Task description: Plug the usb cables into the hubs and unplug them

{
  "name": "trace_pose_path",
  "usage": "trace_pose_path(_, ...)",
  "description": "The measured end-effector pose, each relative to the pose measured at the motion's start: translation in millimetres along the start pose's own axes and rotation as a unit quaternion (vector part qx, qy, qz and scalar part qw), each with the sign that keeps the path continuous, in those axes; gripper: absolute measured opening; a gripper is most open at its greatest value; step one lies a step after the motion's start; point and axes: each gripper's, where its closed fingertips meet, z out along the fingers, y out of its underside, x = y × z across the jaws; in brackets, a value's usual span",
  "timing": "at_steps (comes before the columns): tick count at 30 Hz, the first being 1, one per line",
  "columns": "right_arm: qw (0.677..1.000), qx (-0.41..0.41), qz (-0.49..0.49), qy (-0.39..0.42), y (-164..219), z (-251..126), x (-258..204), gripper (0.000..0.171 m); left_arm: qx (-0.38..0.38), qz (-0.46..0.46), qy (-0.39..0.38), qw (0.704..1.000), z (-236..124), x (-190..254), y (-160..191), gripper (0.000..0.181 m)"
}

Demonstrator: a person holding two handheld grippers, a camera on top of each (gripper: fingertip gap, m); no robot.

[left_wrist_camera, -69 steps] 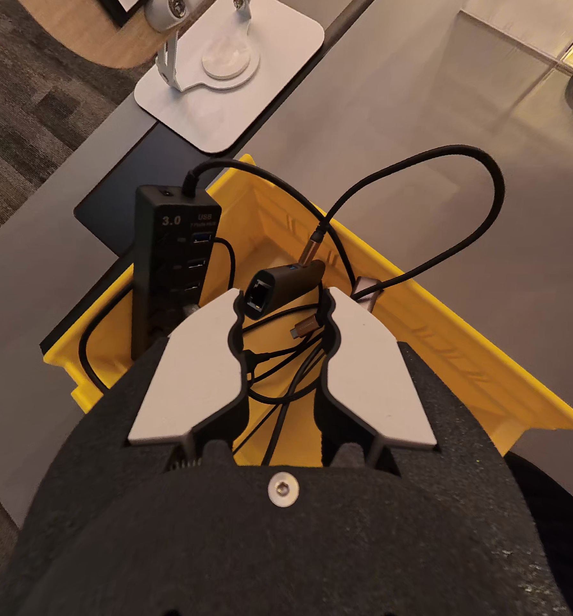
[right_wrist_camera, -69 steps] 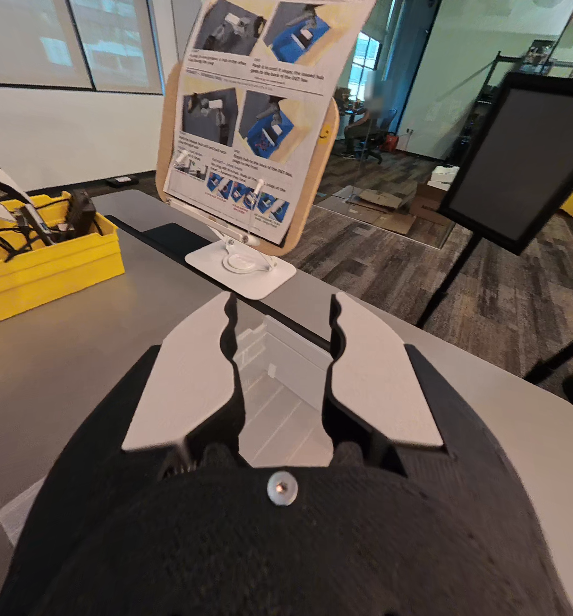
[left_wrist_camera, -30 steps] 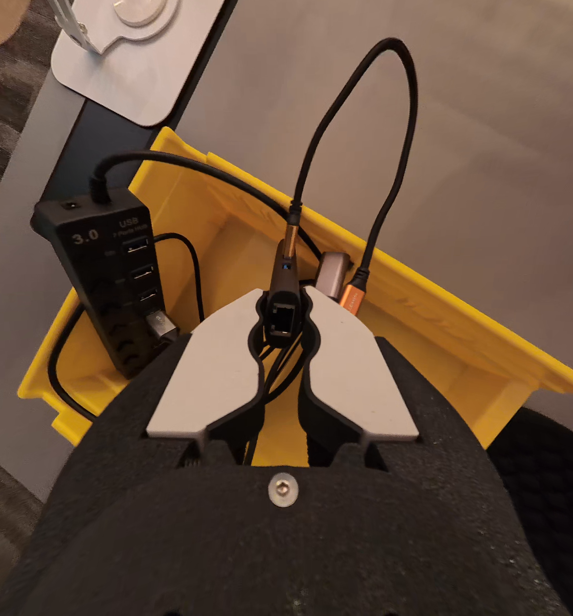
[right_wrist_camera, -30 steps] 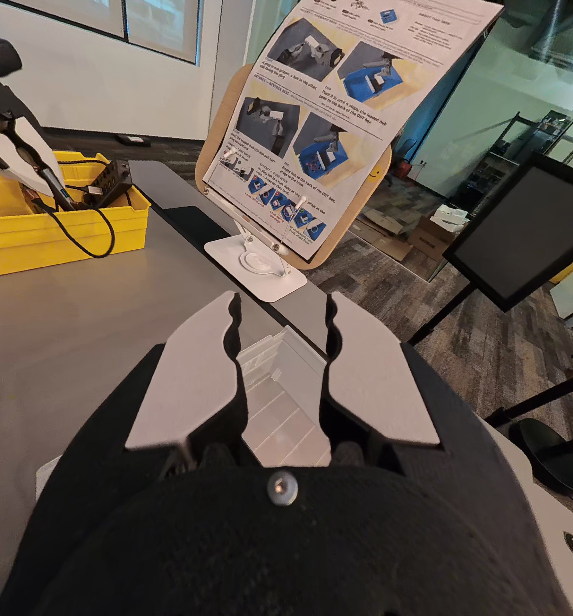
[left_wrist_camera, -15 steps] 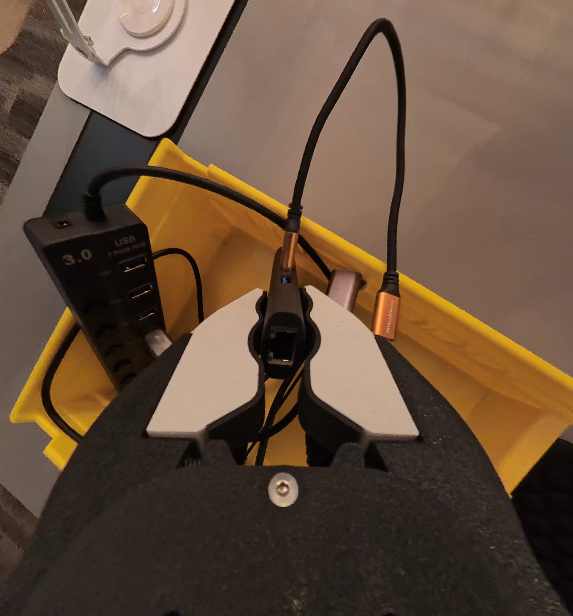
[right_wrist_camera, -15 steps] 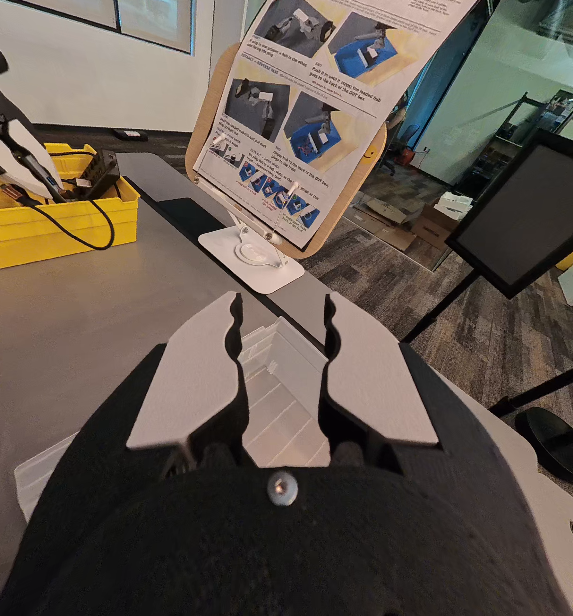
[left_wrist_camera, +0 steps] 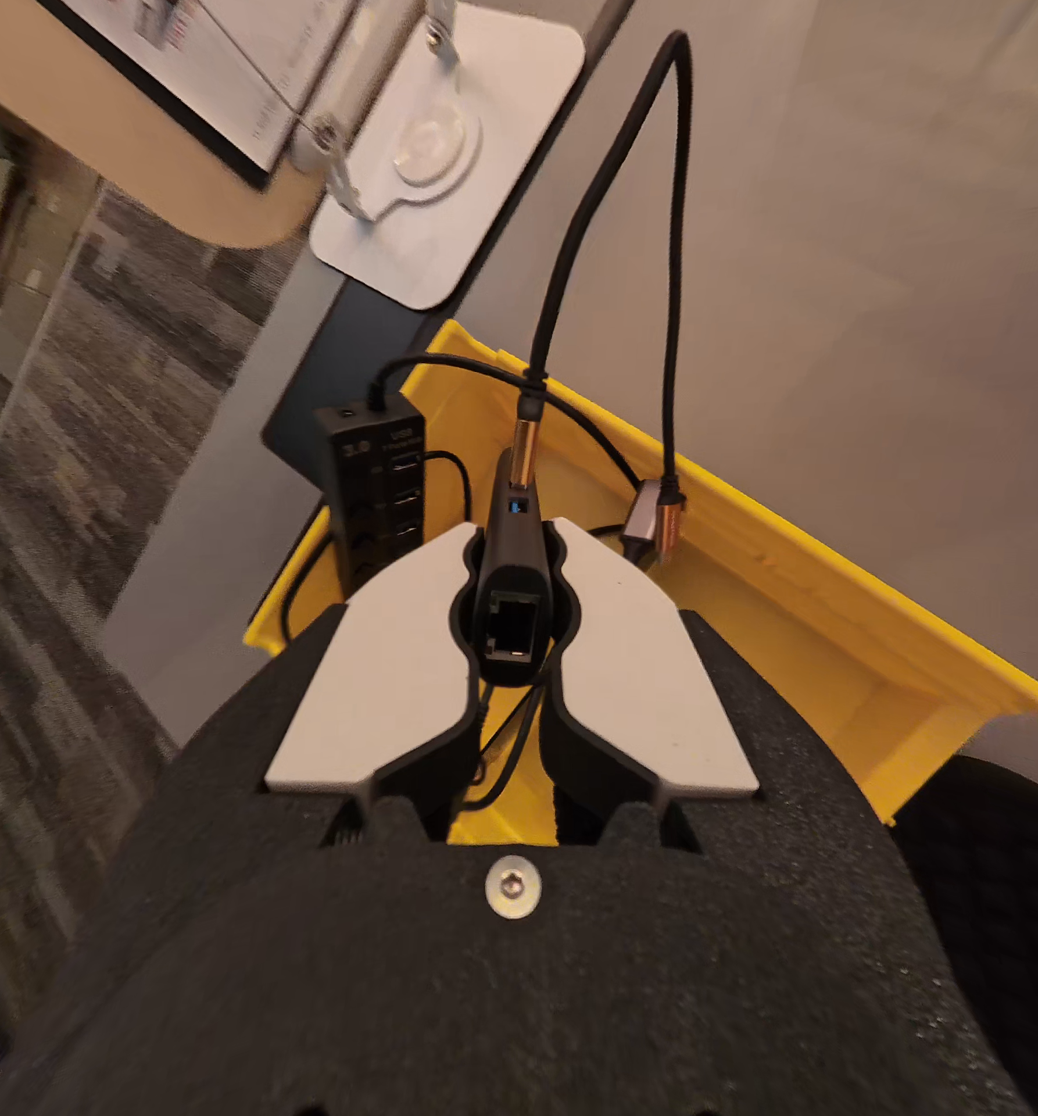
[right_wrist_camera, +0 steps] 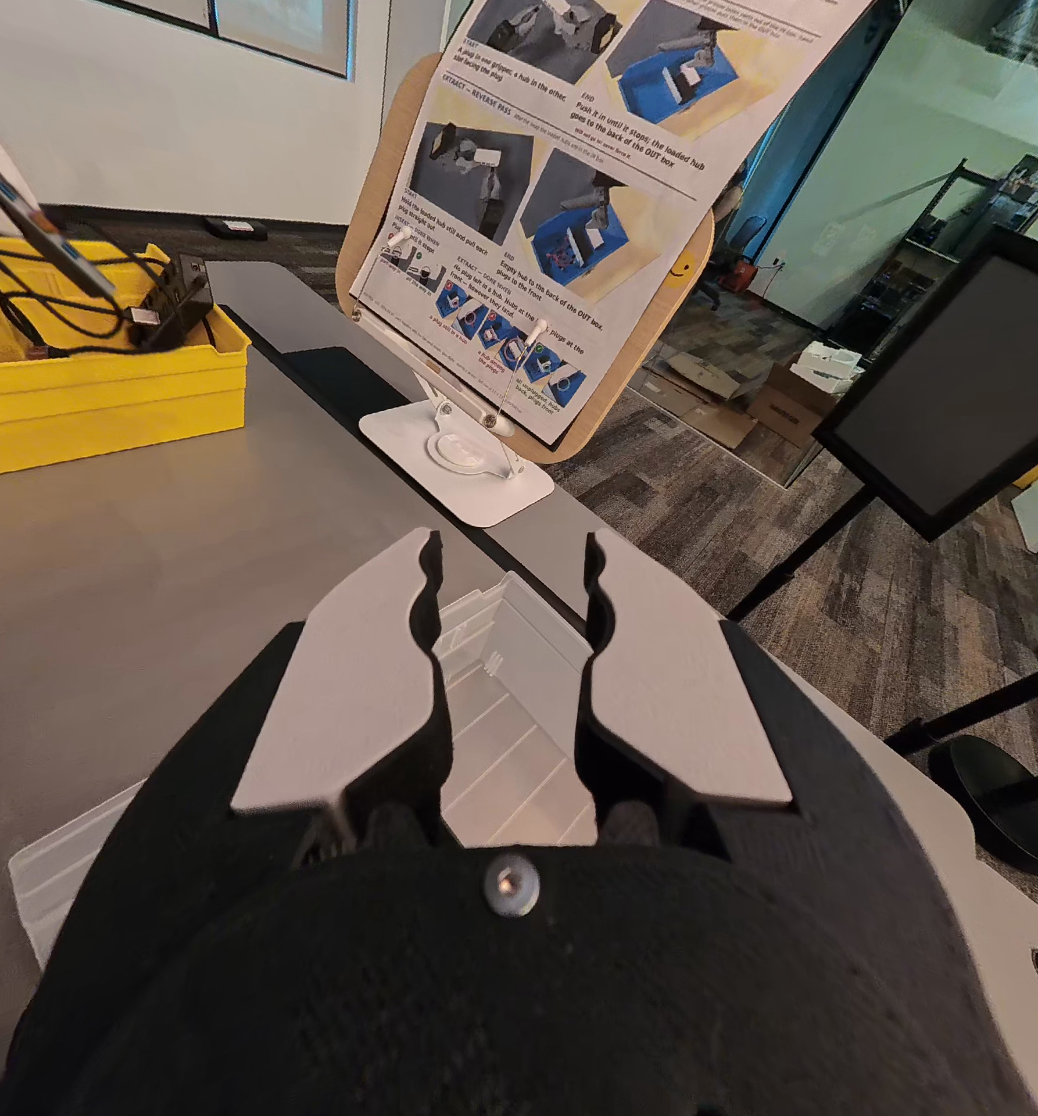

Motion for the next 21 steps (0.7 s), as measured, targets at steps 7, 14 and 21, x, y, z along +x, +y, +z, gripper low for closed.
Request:
trace_pose_path(7, 1.0, -0.001, -0.011, -0.002, -3.5, 4.5, -6.1, 0.046, 0.054, 0.022, -0.09, 0.994, -62.0, -14.0, -36.7, 0.017)
trace_pose_path(14, 1.0, -0.008, -0.028, 0.003, -6.4, 7.0, -10.9, 0.046, 0.115, 0.067, -0.15, 0.98, -109.2, -7.8, -96.4, 0.017)
trace_pose_path(21, 1.0, 0.018, -0.012, 0.011, -15.5, 0.0, -5.5, 0.045, 0.249, 0.126, -0.154, 0.948, -141.2, 39.7, -192.9, 0.017)
